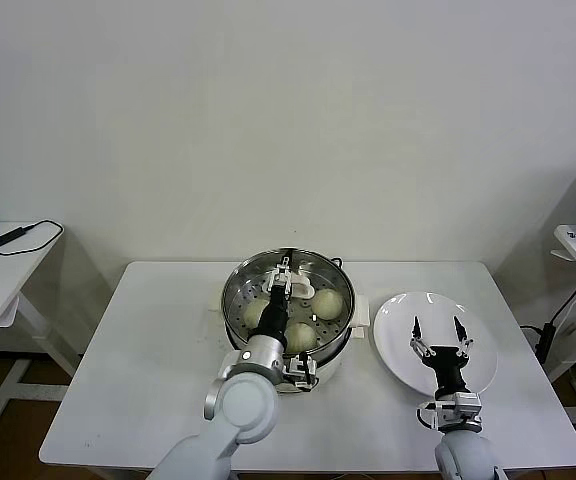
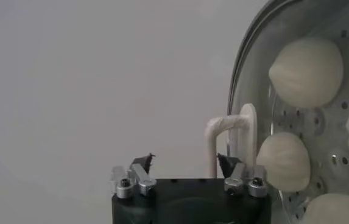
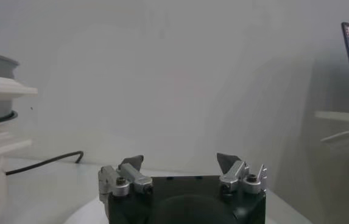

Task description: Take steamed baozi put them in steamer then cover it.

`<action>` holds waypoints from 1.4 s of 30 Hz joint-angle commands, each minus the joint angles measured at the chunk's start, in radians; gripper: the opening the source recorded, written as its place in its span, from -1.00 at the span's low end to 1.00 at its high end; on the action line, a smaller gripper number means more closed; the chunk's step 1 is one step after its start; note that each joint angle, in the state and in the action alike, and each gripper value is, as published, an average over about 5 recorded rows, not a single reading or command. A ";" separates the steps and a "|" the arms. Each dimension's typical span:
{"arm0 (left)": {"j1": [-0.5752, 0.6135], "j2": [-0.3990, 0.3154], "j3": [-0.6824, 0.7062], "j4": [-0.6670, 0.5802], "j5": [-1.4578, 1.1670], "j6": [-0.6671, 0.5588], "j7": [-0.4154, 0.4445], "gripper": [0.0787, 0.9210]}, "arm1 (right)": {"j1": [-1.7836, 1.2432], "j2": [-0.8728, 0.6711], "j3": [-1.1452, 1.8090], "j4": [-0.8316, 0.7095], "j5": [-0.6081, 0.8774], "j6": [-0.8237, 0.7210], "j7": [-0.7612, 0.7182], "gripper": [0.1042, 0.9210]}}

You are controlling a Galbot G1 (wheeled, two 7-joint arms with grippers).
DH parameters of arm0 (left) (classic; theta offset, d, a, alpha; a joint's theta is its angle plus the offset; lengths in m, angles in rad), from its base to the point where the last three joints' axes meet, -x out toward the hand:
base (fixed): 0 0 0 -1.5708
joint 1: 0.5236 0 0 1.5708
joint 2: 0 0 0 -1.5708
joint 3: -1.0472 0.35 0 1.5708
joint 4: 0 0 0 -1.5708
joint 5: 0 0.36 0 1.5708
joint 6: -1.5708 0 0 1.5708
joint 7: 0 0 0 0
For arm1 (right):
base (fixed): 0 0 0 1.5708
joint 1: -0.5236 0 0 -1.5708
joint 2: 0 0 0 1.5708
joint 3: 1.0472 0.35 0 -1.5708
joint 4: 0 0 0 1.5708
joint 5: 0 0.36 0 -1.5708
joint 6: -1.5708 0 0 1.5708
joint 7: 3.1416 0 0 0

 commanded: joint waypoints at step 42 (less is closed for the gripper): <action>0.333 0.078 -0.769 0.196 -1.665 -0.756 -0.068 0.77 | -0.132 -0.049 0.021 0.118 0.281 0.016 -0.185 0.76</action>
